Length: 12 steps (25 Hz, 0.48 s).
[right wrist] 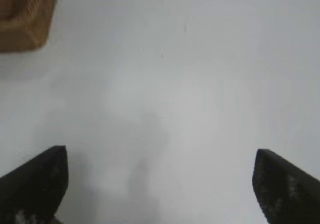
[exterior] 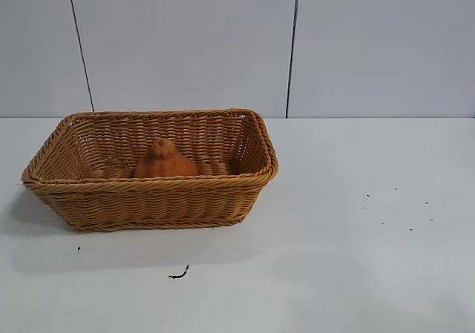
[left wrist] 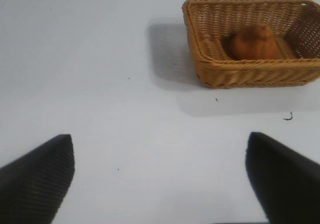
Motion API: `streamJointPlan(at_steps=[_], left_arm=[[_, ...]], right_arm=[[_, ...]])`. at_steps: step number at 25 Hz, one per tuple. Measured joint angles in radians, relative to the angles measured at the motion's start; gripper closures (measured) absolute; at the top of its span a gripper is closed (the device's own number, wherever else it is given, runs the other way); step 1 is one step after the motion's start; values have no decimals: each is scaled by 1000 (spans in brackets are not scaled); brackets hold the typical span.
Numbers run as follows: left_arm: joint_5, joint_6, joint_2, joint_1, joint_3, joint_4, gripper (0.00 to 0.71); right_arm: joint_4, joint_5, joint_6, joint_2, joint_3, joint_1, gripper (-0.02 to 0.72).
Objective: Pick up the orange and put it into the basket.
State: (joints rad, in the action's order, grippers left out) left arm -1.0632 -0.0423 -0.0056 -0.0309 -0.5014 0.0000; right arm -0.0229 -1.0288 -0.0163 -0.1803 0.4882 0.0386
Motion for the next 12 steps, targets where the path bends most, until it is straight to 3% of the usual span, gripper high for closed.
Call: streamJointPlan(at_steps=[12], left_arm=[[0,0,0,0,0,0,44]], right_arm=[[-1,8,0,184,-3,1,10]])
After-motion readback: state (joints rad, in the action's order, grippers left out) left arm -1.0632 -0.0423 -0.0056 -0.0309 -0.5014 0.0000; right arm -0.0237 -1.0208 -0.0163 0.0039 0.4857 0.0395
